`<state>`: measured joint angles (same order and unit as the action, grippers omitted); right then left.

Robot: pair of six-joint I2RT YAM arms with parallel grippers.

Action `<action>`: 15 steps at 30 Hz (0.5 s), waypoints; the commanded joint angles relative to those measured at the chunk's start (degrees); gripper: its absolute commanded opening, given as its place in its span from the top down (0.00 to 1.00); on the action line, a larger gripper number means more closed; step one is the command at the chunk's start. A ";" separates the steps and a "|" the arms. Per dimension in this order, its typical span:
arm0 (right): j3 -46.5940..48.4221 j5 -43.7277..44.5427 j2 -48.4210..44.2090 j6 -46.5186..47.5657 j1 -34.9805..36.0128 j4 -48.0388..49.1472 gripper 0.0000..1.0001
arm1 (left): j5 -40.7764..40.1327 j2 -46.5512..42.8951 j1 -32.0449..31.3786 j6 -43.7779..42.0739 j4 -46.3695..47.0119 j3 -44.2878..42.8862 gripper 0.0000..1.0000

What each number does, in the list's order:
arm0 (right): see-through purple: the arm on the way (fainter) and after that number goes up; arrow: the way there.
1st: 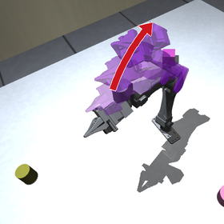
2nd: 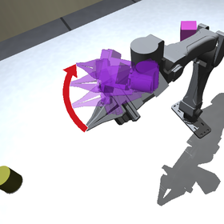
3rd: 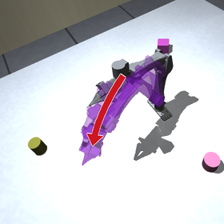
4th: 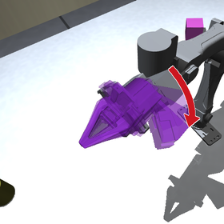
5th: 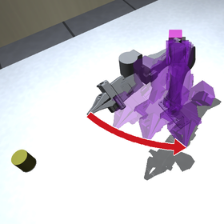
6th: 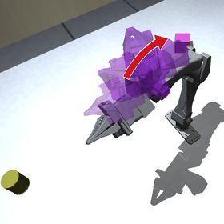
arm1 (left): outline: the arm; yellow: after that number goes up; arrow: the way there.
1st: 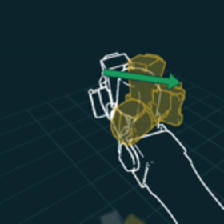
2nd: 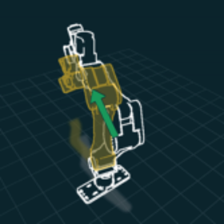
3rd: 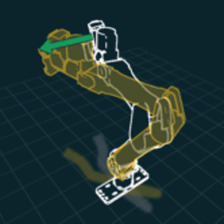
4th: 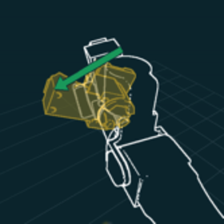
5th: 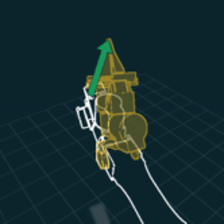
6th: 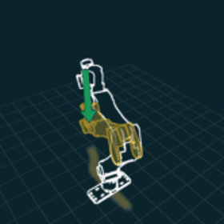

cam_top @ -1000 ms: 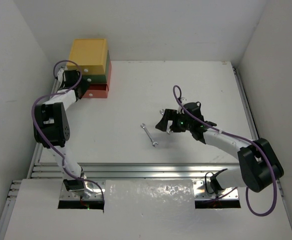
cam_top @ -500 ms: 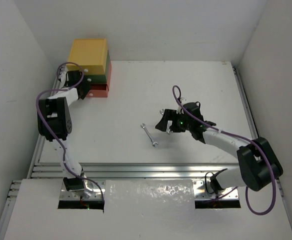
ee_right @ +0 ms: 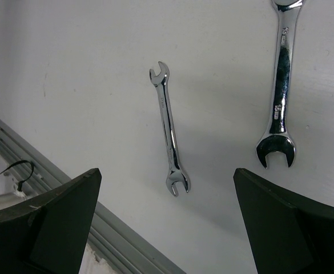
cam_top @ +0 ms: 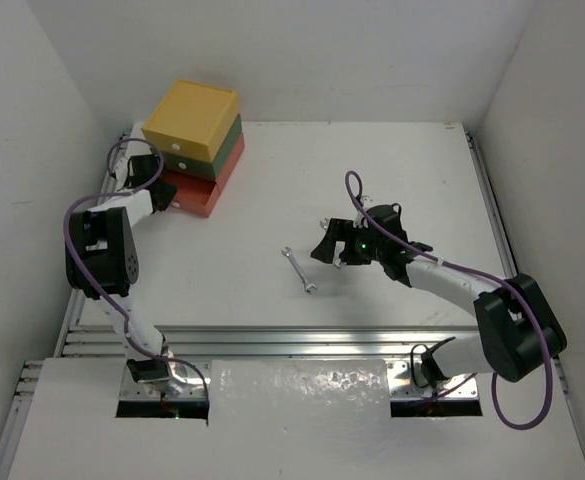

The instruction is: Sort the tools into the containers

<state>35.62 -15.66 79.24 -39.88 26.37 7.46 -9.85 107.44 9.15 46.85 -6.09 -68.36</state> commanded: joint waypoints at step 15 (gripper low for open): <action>19.28 3.16 15.04 14.29 7.63 -15.27 0.04 | 7.73 -12.25 -0.62 3.77 10.30 12.80 0.55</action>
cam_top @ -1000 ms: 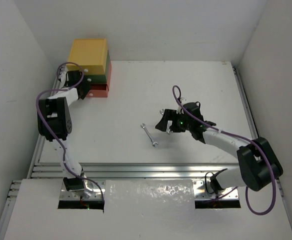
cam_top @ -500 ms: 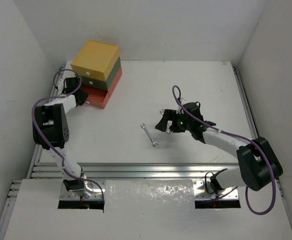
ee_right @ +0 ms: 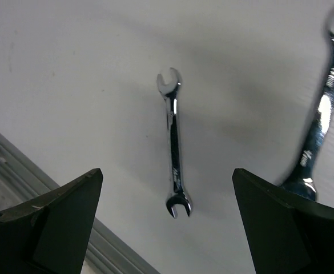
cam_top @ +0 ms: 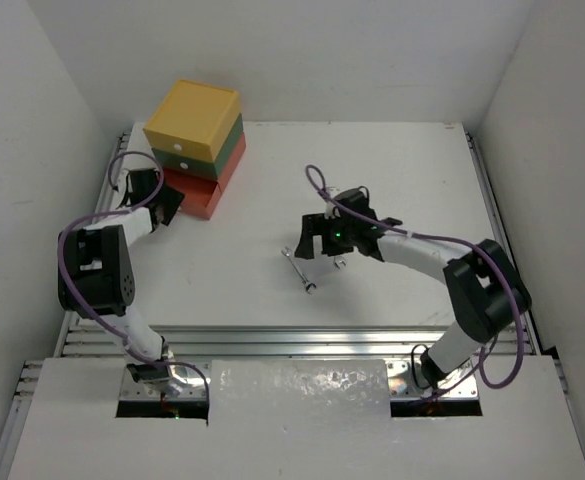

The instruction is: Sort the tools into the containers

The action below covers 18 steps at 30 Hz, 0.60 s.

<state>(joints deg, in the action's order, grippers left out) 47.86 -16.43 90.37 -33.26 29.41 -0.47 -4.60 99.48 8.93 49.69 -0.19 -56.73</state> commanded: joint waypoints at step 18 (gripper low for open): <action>25.53 24.60 27.05 15.06 15.33 -27.21 0.75 | 2.48 -44.78 -2.16 -3.28 -6.30 16.47 0.18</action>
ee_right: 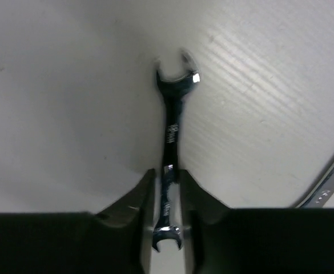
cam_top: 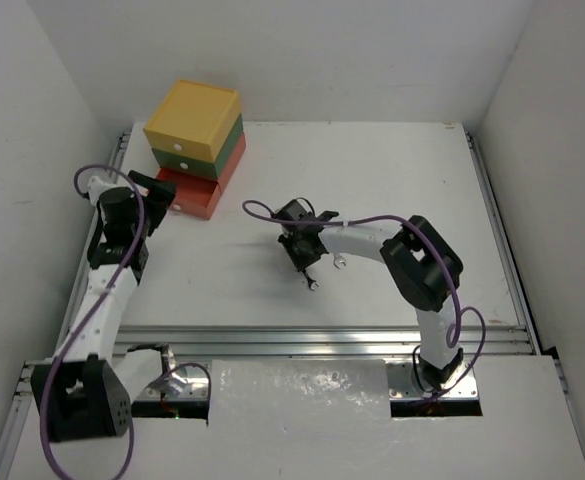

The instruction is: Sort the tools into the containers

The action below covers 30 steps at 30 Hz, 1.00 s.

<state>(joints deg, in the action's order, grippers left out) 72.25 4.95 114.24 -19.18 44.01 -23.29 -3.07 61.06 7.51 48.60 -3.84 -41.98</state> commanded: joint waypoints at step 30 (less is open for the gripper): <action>-19.07 -17.24 -31.34 -8.06 3.45 23.02 1.00 | 19.77 -15.45 -27.80 14.06 48.82 34.95 0.27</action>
<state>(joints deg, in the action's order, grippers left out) 53.89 -5.67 87.70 -25.12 46.74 -7.88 18.17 44.03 -17.43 60.45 32.58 -5.87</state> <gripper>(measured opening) 0.035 0.773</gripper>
